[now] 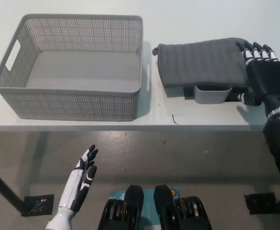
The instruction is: Usethe right hand to pick up a oven gloves on top of a leveled container and place it into another larger container on the left side
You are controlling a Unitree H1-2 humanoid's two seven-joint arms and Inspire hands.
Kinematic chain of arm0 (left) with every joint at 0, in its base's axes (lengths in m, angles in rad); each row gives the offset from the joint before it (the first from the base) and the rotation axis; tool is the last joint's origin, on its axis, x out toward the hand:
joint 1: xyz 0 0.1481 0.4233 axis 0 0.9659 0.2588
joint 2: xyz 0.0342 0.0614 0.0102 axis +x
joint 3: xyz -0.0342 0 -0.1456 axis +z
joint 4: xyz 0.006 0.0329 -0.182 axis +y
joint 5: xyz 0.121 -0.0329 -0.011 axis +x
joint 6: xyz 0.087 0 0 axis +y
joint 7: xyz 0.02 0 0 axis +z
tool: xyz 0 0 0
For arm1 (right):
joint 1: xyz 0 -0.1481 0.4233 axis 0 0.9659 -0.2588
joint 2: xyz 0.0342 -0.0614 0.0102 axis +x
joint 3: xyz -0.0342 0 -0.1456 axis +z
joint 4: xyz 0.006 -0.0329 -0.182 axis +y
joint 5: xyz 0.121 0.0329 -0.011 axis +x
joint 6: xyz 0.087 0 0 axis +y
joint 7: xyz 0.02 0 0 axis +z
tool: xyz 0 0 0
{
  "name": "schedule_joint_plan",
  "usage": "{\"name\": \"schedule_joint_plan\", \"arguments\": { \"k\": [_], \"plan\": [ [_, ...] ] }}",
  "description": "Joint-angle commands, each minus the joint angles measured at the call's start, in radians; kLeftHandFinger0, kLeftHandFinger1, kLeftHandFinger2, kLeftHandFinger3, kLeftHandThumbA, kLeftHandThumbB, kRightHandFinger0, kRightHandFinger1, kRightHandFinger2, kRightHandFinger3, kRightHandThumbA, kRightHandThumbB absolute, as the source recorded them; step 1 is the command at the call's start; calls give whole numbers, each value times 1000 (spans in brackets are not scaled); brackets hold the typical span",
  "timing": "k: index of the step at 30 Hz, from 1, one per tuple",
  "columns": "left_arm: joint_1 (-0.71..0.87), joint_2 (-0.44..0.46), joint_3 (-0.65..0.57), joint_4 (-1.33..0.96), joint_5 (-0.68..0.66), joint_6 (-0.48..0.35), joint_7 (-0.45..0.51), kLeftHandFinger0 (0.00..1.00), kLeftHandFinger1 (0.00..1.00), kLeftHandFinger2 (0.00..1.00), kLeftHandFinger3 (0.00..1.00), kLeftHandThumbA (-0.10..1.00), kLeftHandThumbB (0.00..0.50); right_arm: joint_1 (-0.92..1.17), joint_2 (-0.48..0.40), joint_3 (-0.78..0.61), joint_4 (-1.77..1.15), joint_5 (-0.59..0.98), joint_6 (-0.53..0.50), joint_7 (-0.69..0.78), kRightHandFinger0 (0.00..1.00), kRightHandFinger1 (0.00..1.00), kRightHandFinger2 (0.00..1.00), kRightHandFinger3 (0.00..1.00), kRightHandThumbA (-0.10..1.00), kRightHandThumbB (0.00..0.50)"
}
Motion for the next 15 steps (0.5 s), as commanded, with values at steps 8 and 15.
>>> {"name": "schedule_joint_plan", "arguments": {
  "k": [8,15],
  "plan": [
    [-15,-1,4,-18,2,-42,22,1000,1000,1000,1000,1000,107,-173,-17,60,255,-19,-30,-114,1000,1000,1000,1000,1000,357],
    [-15,-1,4,-17,6,-41,22,1000,1000,1000,1000,1000,92,-250,-11,126,455,-20,-65,-239,1000,1000,1000,1000,1000,357]
  ]
}}
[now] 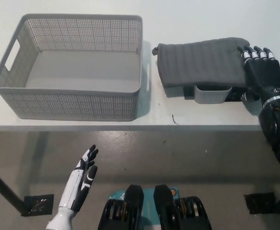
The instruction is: Usethe right hand to pick up a oven gloves on top of a leveled container and place it into another larger container on the left side
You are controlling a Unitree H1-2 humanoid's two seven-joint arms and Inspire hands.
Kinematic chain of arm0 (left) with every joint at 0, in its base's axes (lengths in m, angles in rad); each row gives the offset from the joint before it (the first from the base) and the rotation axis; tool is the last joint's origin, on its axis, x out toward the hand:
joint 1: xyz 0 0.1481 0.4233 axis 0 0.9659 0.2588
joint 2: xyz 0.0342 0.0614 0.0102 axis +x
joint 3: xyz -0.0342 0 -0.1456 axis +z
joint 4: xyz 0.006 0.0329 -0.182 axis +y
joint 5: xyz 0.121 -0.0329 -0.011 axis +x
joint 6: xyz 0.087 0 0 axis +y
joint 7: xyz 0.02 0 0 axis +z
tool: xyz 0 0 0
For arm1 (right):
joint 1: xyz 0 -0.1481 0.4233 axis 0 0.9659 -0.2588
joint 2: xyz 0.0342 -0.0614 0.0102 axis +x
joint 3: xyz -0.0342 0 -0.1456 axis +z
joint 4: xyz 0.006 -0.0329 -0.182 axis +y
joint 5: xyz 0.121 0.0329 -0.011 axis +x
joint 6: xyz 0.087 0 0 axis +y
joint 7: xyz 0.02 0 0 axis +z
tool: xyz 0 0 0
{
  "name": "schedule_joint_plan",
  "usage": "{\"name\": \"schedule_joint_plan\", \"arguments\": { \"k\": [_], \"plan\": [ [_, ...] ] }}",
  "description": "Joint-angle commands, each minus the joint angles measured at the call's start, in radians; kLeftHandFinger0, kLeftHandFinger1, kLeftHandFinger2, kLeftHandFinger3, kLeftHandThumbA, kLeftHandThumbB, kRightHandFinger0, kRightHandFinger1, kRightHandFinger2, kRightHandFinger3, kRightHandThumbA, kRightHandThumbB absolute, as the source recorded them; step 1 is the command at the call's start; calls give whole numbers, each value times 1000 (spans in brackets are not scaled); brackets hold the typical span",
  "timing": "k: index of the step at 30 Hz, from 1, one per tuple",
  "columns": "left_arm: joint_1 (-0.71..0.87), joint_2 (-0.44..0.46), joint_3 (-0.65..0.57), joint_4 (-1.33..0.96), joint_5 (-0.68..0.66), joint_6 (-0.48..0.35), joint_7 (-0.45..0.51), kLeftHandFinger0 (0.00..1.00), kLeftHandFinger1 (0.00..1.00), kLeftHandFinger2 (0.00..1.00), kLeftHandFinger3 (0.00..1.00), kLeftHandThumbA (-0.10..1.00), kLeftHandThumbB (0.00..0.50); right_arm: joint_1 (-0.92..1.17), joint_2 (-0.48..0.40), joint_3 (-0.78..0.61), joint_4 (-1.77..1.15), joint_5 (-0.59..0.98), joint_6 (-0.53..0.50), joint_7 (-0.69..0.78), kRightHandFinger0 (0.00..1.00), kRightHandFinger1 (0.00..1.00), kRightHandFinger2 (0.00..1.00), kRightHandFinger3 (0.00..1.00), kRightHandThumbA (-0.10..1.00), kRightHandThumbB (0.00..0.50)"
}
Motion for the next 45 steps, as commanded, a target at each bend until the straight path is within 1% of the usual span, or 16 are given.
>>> {"name": "schedule_joint_plan", "arguments": {
  "k": [1,3,4,5,7,8,9,10,12,13,17,28,33,36,43,45],
  "plan": [
    [-14,4,6,-18,-1,-40,21,1000,1000,1000,1000,1000,90,-96,-7,19,68,-9,-55,-152,1000,1000,1000,1000,1000,360],
    [-13,5,6,-22,-1,-35,19,1000,1000,1000,1000,1000,91,-112,2,6,137,13,-146,-341,1000,1000,1000,1000,946,335],
    [-16,5,4,-19,5,-36,21,1000,1000,1000,1000,1000,89,-120,9,-9,177,25,-197,-463,983,987,1000,1000,703,314],
    [-16,5,4,-20,7,-35,21,1000,1000,1000,1000,1000,89,-128,17,-13,210,19,-227,-587,610,628,706,837,548,301],
    [-16,2,6,-22,-2,-35,20,1000,1000,1000,1000,1000,97,-141,27,-19,244,17,-273,-740,73,195,330,416,323,271],
    [-17,1,6,-22,-2,-35,21,1000,1000,1000,1000,1000,104,-141,30,-24,240,19,-284,-773,3,51,199,219,181,232],
    [-17,1,7,-22,0,-34,23,1000,1000,1000,1000,1000,106,-135,35,-41,214,33,-313,-799,0,4,149,138,65,200],
    [-20,3,8,-23,5,-32,25,1000,1000,1000,1000,1000,106,-133,42,-58,195,59,-370,-805,0,0,234,181,-17,169],
    [-21,5,6,-24,6,-30,22,1000,1000,1000,1000,1000,99,-127,44,-66,167,68,-382,-800,0,49,387,314,-43,148],
    [-22,5,5,-23,5,-30,20,1000,1000,1000,1000,1000,96,-125,43,-70,158,72,-390,-801,0,60,402,340,-72,154],
    [-22,7,4,-18,1,-35,16,1000,1000,1000,1000,1000,99,-117,41,-76,130,75,-406,-814,0,56,423,409,-61,119],
    [-24,7,6,-16,6,-35,21,1000,1000,1000,1000,1000,111,-116,22,-99,38,72,-416,-811,0,134,512,508,-100,109],
    [-22,9,5,-20,6,-33,19,1000,1000,1000,1000,1000,108,-136,-10,-132,-80,42,-366,-824,0,128,529,605,-100,140],
    [-22,6,5,-21,1,-28,16,1000,1000,1000,1000,1000,112,-146,-28,-173,-185,64,-367,-760,0,131,531,617,-100,105],
    [-21,7,4,-27,5,-24,17,1000,1000,1000,1000,1000,109,-184,-26,-184,-269,63,-395,-688,0,160,574,617,-100,158],
    [-22,4,6,-24,-4,-27,16,1000,1000,1000,1000,1000,111,-190,-12,-183,-288,84,-384,-631,0,137,525,541,-100,176]
  ]
}}
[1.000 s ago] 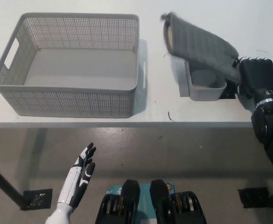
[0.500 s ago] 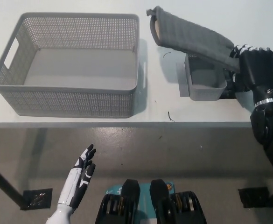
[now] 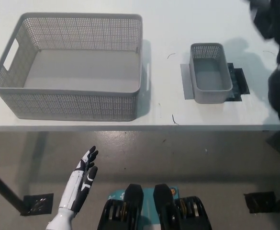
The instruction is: Usethe right hand to pick up a oven gloves on top of a leveled container and place it into another larger container on the left side
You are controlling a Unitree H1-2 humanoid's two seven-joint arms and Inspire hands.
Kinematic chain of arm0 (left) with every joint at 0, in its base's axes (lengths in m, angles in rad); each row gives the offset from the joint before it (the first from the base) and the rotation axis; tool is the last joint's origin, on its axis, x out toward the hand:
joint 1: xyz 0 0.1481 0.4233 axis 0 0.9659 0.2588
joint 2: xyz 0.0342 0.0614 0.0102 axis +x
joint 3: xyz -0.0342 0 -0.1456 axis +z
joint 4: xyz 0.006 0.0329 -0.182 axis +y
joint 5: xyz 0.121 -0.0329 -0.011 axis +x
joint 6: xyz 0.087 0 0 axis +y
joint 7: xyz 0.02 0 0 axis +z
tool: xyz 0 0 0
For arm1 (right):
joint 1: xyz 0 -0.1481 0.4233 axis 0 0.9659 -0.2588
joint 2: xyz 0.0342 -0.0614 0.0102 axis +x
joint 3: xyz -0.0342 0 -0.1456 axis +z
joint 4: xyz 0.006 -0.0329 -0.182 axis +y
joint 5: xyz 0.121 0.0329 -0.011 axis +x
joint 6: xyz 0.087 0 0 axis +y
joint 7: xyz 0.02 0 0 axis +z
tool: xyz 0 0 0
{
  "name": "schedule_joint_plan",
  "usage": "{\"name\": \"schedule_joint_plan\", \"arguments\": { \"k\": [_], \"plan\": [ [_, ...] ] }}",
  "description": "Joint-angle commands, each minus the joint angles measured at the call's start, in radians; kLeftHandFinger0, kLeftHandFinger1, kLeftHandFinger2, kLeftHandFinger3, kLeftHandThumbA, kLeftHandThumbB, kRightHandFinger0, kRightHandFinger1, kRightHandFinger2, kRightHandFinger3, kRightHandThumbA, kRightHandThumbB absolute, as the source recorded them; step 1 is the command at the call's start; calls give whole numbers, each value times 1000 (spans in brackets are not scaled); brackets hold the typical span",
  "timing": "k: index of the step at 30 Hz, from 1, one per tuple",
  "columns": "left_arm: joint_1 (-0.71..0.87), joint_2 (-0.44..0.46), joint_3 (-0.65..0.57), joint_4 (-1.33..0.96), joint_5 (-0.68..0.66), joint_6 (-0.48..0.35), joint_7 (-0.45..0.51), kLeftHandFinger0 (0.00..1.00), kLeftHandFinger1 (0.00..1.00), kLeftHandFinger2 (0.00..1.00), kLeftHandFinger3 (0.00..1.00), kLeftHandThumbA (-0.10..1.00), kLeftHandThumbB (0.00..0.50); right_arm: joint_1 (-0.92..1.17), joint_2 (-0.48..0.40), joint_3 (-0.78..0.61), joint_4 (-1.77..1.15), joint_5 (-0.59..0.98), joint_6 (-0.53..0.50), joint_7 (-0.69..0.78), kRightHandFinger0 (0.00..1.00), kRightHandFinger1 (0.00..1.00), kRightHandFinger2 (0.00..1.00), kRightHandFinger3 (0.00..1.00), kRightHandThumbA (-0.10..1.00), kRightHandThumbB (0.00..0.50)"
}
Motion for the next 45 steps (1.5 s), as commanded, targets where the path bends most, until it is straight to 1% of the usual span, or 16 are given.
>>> {"name": "schedule_joint_plan", "arguments": {
  "k": [1,5,7,11,15,17,20,30,33,34,37,38,39,41,42,45],
  "plan": [
    [-18,5,5,-33,-2,-29,17,1000,1000,1000,1000,1000,114,-79,5,-18,-72,48,-31,14,0,122,503,511,-100,205],
    [-19,8,5,-36,2,-28,16,1000,1000,1000,1000,1000,116,-91,37,-2,-61,43,-3,39,0,119,501,516,-100,221],
    [-18,9,4,-38,4,-27,17,1000,1000,1000,1000,1000,118,-95,57,8,-52,57,-9,73,0,168,573,572,-100,229],
    [-18,9,4,-40,14,-24,21,1000,1000,1000,1000,1000,118,-106,103,30,-23,65,-20,96,0,190,600,579,-100,188],
    [-16,9,5,-42,5,-23,16,1000,1000,1000,1000,1000,115,-139,152,65,41,40,-15,85,0,170,573,589,-100,164],
    [-14,10,4,-40,12,-28,19,1000,1000,1000,1000,1000,110,-153,176,80,68,43,-12,102,0,177,581,603,-100,173],
    [-13,10,4,-41,5,-26,15,1000,1000,1000,1000,1000,113,-186,218,109,125,29,6,106,0,209,600,564,-100,244],
    [-11,11,2,-46,16,-19,18,1000,1000,1000,1000,1000,114,-304,335,197,347,20,-29,55,0,197,611,554,-100,194],
    [-9,14,1,-55,20,-12,14,1000,1000,1000,1000,1000,121,-330,357,219,392,18,-30,40,0,166,581,488,-100,192],
    [-10,15,1,-56,20,-12,13,1000,1000,1000,1000,1000,122,-334,359,222,396,20,-31,42,0,160,575,484,-100,208],
    [-13,18,0,-56,22,-13,11,1000,1000,1000,1000,1000,129,-357,369,235,419,23,-26,55,0,144,551,349,-100,220],
    [-13,19,-1,-57,28,-12,13,1000,1000,1000,1000,1000,129,-368,375,240,437,25,-33,52,0,140,540,468,-100,246],
    [-13,19,-2,-59,32,-11,12,1000,1000,1000,1000,1000,128,-375,378,244,448,25,-35,48,0,98,474,299,-100,243],
    [-14,20,-2,-60,34,-9,12,1000,1000,1000,1000,1000,118,-393,384,255,481,26,-41,40,0,89,475,178,-100,243],
    [-15,18,-1,-59,31,-10,13,1000,1000,1000,1000,1000,114,-411,395,263,515,27,-42,41,0,86,477,130,-100,258],
    [-16,17,-2,-61,34,-7,12,1000,1000,1000,1000,1000,111,-435,408,282,571,25,-47,37,0,83,480,121,-100,246]
  ]
}}
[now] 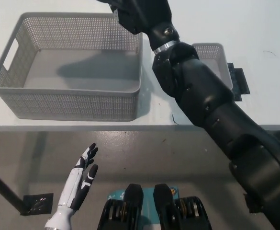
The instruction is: Usethe right hand to pick up a oven gloves on top of a leveled container and place it into another larger container on the left side
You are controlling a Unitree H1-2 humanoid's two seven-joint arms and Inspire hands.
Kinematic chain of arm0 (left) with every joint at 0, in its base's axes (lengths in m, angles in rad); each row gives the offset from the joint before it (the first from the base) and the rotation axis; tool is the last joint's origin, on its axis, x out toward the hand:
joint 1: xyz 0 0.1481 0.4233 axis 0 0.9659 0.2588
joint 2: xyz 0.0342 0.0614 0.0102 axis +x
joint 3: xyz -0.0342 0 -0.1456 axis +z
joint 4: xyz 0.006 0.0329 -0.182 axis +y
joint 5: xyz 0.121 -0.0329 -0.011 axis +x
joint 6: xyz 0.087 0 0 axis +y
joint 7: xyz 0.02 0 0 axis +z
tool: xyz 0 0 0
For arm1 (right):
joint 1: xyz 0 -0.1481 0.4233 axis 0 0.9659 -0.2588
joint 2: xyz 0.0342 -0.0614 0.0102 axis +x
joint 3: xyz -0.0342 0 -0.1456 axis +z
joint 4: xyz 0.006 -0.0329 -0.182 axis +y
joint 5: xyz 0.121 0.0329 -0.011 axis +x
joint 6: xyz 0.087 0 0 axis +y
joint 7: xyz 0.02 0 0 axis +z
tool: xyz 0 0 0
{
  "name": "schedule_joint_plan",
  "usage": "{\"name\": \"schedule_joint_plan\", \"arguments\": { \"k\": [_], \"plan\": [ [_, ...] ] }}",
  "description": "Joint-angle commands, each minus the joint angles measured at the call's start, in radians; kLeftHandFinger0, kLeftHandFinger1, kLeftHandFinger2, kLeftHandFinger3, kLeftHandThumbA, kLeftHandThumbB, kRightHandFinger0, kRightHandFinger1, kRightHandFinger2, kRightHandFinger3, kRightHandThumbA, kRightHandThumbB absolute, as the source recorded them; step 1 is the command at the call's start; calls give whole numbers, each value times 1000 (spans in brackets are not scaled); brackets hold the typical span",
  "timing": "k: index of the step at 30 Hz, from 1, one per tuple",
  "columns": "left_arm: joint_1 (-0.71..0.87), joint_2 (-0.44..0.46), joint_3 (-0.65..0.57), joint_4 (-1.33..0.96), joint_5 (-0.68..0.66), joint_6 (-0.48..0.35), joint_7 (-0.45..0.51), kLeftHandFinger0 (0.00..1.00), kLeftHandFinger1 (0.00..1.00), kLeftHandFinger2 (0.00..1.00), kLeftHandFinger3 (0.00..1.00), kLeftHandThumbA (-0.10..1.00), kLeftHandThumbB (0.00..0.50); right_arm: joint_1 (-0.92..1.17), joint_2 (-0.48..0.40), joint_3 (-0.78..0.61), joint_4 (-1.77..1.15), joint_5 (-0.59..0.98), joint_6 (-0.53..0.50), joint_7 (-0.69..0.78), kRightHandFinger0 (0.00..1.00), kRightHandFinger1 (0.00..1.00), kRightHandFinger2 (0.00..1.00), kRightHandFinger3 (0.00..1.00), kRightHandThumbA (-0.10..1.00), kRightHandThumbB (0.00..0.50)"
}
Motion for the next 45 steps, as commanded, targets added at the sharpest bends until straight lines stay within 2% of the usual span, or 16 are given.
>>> {"name": "schedule_joint_plan", "arguments": {
  "k": [1,3,4,5,6,7,8,11,15,22,27,28,30,37,40,45],
  "plan": [
    [-14,10,-2,-39,8,-6,9,1000,1000,1000,1000,1000,111,-115,29,22,52,7,-32,-42,0,86,486,107,-100,230],
    [-15,9,-1,-37,1,-11,8,1000,1000,1000,1000,1000,110,-124,41,17,66,27,27,46,0,207,566,151,-100,204],
    [-14,11,-1,-39,1,-12,7,1000,1000,1000,1000,1000,109,-126,46,14,70,36,48,76,46,275,644,268,-37,328],
    [-14,11,-1,-39,1,-13,7,1000,1000,1000,1000,1000,108,-129,52,2,53,56,123,187,191,447,767,503,239,236],
    [-16,12,-1,-38,0,-13,6,1000,1000,1000,1000,1000,107,-131,55,-7,40,69,171,260,240,448,710,522,334,236],
    [-20,15,-1,-38,1,-11,3,1000,1000,1000,1000,1000,104,-136,51,-3,22,71,216,348,756,961,1000,1000,491,274],
    [-20,15,-1,-38,2,-9,3,1000,1000,1000,1000,1000,106,-144,45,7,3,73,258,460,1000,1000,1000,1000,658,306],
    [-20,21,-2,-37,15,-9,6,1000,1000,1000,1000,1000,109,-151,23,1,-51,111,268,618,1000,1000,1000,1000,864,494],
    [-21,19,-3,-40,17,0,5,1000,1000,1000,1000,1000,114,-156,0,-37,-112,198,235,732,1000,1000,1000,1000,896,500],
    [-18,12,-3,-37,10,0,6,1000,1000,1000,1000,1000,118,-139,-46,-92,-297,312,272,890,1000,1000,1000,1000,806,500],
    [-18,12,-3,-34,8,-4,6,1000,1000,1000,1000,1000,118,-111,-89,-124,-428,335,237,865,1000,1000,1000,1000,966,500],
    [-18,13,-3,-32,3,-9,4,1000,1000,1000,1000,1000,118,-88,-108,-165,-514,389,198,830,1000,1000,1000,1000,1000,419],
    [-13,12,-5,-23,0,-21,4,1000,1000,1000,1000,1000,124,-53,-120,-222,-608,464,164,800,1000,1000,1000,1000,1000,363],
    [4,9,-8,-22,1,-22,3,1000,1000,1000,1000,1000,116,56,-231,-436,-1024,583,218,720,1000,1000,1000,1000,1000,364],
    [6,9,-12,-22,3,-22,1,1000,1000,1000,1000,1000,116,132,-294,-519,-1122,619,168,670,1000,1000,1000,1000,1000,283],
    [7,7,-10,-16,4,-28,6,1000,1000,1000,1000,1000,126,318,-364,-669,-1318,681,198,634,1000,1000,1000,1000,1000,264]
  ]
}}
